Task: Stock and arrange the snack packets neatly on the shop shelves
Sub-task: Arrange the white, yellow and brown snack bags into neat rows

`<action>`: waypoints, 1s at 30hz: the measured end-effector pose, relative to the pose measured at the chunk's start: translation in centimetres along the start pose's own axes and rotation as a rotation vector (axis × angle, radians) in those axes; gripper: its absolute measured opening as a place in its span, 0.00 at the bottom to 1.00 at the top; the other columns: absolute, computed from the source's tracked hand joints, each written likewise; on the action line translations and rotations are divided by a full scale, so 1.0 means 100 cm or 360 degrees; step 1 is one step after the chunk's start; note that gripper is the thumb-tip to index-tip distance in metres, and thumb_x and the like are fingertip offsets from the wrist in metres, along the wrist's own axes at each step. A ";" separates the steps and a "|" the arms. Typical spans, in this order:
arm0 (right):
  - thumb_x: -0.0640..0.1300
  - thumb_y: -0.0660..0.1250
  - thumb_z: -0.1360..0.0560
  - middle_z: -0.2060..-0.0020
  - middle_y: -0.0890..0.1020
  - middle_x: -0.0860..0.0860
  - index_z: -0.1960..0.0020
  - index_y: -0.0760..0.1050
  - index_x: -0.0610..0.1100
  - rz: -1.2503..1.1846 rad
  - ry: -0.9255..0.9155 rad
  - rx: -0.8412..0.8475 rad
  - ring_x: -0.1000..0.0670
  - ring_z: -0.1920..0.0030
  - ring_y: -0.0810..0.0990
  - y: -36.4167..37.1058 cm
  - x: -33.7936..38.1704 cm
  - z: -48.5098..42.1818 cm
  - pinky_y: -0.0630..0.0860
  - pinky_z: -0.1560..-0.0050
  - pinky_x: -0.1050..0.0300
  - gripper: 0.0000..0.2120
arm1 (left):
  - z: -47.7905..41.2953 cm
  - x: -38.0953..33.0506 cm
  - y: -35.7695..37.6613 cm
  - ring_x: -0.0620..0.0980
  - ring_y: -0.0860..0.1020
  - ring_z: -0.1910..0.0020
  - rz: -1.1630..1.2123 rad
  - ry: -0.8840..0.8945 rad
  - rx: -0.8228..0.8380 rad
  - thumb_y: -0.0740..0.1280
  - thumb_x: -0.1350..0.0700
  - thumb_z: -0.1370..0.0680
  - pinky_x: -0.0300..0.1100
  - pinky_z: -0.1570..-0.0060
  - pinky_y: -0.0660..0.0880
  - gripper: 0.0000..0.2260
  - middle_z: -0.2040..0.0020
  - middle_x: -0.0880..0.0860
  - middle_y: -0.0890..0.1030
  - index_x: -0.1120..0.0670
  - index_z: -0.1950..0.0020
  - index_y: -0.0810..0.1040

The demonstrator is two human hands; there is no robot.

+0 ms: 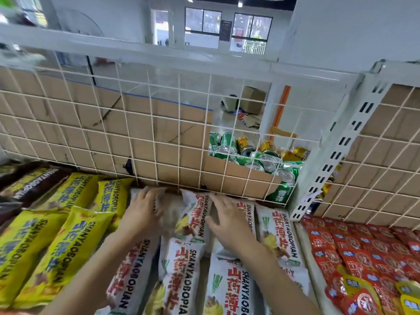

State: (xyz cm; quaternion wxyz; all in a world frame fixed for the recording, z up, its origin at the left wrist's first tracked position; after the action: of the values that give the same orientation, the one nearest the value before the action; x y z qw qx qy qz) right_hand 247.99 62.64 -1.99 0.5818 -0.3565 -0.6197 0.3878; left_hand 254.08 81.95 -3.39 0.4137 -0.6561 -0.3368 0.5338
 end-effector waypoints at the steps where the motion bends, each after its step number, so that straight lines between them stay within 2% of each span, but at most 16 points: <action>1: 0.51 0.56 0.20 0.25 0.55 0.50 0.24 0.51 0.50 0.0035 -0.0011 0.0029 0.49 0.26 0.53 0.005 0.009 -0.007 0.54 0.27 0.50 0.27 | 0.001 0.001 0.001 0.63 0.62 0.29 -0.0035 0.0015 0.0012 0.67 0.58 0.24 0.53 0.32 0.59 0.27 0.28 0.64 0.63 0.59 0.26 0.61; 3: 0.51 0.54 0.20 0.24 0.50 0.50 0.24 0.49 0.50 0.0099 0.0001 0.0090 0.47 0.25 0.50 0.017 0.023 -0.021 0.54 0.28 0.48 0.28 | 0.000 0.001 0.003 0.70 0.62 0.31 -0.0188 0.0017 0.0057 0.69 0.60 0.26 0.59 0.33 0.62 0.31 0.30 0.72 0.61 0.69 0.28 0.59; 5: 0.52 0.54 0.20 0.24 0.47 0.49 0.24 0.46 0.50 0.0136 0.0053 0.0119 0.47 0.25 0.47 0.029 0.029 -0.032 0.53 0.28 0.46 0.29 | -0.006 0.001 0.001 0.73 0.64 0.33 -0.0279 0.0046 0.0017 0.72 0.60 0.28 0.62 0.36 0.66 0.33 0.32 0.75 0.61 0.72 0.30 0.60; 6: 0.53 0.53 0.20 0.24 0.46 0.49 0.24 0.45 0.49 0.0143 0.0088 0.0122 0.47 0.25 0.45 0.035 0.029 -0.036 0.53 0.28 0.46 0.29 | -0.007 0.004 0.005 0.71 0.60 0.31 -0.0246 -0.0016 0.0100 0.67 0.58 0.24 0.61 0.33 0.62 0.32 0.29 0.72 0.57 0.68 0.27 0.55; 8: 0.54 0.53 0.21 0.24 0.43 0.49 0.24 0.44 0.49 0.0149 0.0146 0.0143 0.47 0.25 0.42 0.047 0.028 -0.040 0.54 0.28 0.44 0.30 | -0.009 0.018 0.025 0.66 0.46 0.26 -0.0143 -0.0185 0.0382 0.55 0.53 0.18 0.56 0.28 0.51 0.29 0.24 0.62 0.44 0.58 0.23 0.42; 10: 0.56 0.53 0.21 0.24 0.42 0.49 0.24 0.42 0.50 0.0188 0.0180 0.0187 0.46 0.25 0.40 0.057 0.028 -0.039 0.54 0.28 0.43 0.31 | -0.017 0.025 0.039 0.63 0.40 0.25 -0.0097 -0.0154 0.0487 0.53 0.51 0.18 0.56 0.27 0.47 0.30 0.23 0.59 0.40 0.53 0.23 0.38; 15: 0.59 0.55 0.23 0.24 0.44 0.48 0.24 0.42 0.52 0.0343 0.0223 0.0297 0.45 0.25 0.40 0.064 0.030 -0.034 0.53 0.29 0.40 0.35 | -0.014 0.014 0.044 0.63 0.42 0.25 -0.0125 0.0143 0.0588 0.52 0.50 0.18 0.57 0.28 0.50 0.26 0.23 0.56 0.42 0.47 0.23 0.43; 20: 0.57 0.60 0.26 0.24 0.45 0.46 0.24 0.43 0.52 0.0399 0.0370 0.0255 0.42 0.25 0.41 0.061 0.027 -0.028 0.52 0.29 0.39 0.38 | -0.012 0.000 0.034 0.62 0.44 0.25 -0.0119 0.0320 0.0655 0.51 0.49 0.17 0.56 0.29 0.50 0.22 0.22 0.51 0.45 0.41 0.24 0.52; 24: 0.56 0.60 0.26 0.24 0.43 0.45 0.24 0.42 0.51 0.0397 0.0455 0.0195 0.41 0.25 0.40 0.059 0.023 -0.026 0.51 0.29 0.39 0.38 | -0.016 -0.006 0.040 0.58 0.39 0.25 -0.0180 0.0354 0.0667 0.53 0.48 0.18 0.61 0.30 0.49 0.22 0.22 0.51 0.45 0.39 0.24 0.53; 30: 0.59 0.59 0.26 0.24 0.44 0.44 0.24 0.43 0.51 0.0360 0.0440 0.0121 0.40 0.25 0.40 0.061 0.021 -0.033 0.53 0.29 0.41 0.38 | -0.023 -0.010 0.049 0.56 0.37 0.25 -0.0116 0.0346 0.0622 0.53 0.45 0.19 0.58 0.28 0.46 0.24 0.22 0.51 0.42 0.41 0.24 0.51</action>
State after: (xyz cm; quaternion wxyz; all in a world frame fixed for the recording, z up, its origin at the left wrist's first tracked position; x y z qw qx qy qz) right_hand 251.06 67.44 -6.47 0.6272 -0.4515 -0.4747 0.4213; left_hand 256.16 78.54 -7.25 0.5858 -0.6045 -0.2038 0.4999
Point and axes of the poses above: each hand's wrist, its own z-axis away from the middle knuckle, its own y-axis out of the palm, x = y × z, the point moved 7 cm from there along -z, towards the middle knuckle
